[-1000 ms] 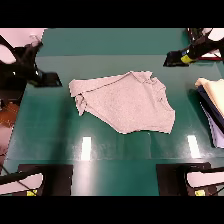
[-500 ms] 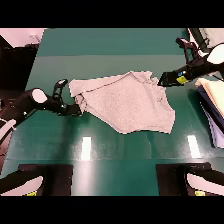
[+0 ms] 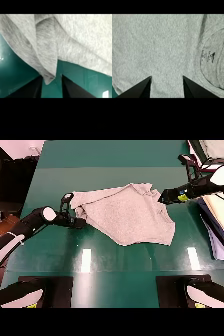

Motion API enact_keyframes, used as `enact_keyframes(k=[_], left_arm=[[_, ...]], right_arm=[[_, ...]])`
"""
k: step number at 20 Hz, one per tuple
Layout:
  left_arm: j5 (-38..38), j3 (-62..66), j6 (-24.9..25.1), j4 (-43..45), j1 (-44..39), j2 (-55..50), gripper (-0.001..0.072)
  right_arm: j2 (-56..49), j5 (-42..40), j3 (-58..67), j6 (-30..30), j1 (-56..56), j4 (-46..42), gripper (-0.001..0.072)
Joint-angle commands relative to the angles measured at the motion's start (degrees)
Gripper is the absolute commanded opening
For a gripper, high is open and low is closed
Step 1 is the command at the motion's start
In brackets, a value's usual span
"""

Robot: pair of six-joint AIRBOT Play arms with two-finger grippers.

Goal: Fold the shirts.

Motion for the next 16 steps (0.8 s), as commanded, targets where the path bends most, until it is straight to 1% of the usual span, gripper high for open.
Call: enact_keyframes(k=[1,3,5,8,10,12,14,16], left_arm=[[0.2,0.0,0.0,-0.3,-0.3,-0.1,0.0014],[-1.8,0.6,0.0,0.0,-0.1,0.6,0.0021],[-6.4,3.8,0.0,3.3,-0.1,2.6,0.0021],[-12.9,10.6,0.0,9.6,-0.1,8.8,0.0021],[-16.0,14.4,0.0,13.4,-0.1,13.4,0.0021],[-18.8,16.9,0.0,16.3,-0.1,16.2,0.0022],[-21.4,17.8,0.0,17.3,-0.1,17.4,0.0022],[-21.7,17.8,0.0,17.4,-0.1,17.4,0.0022]], right_arm=[[0.3,1.2,-0.3,0.0,0.0,0.0,0.0438],[0.3,3.2,-0.3,0.0,-0.1,-0.2,0.0438],[0.3,6.9,-0.3,0.0,-1.6,-0.1,0.0438],[0.6,14.2,-1.3,-0.5,-5.9,-0.1,0.0438],[3.3,14.1,-6.3,-0.5,-10.1,-0.1,0.0438],[7.6,12.2,-14.3,-0.5,-15.3,0.0,0.0437],[12.0,10.7,-22.8,-0.5,-20.7,0.1,0.0437],[15.5,10.7,-30.1,-0.5,-26.2,1.5,0.0440]])
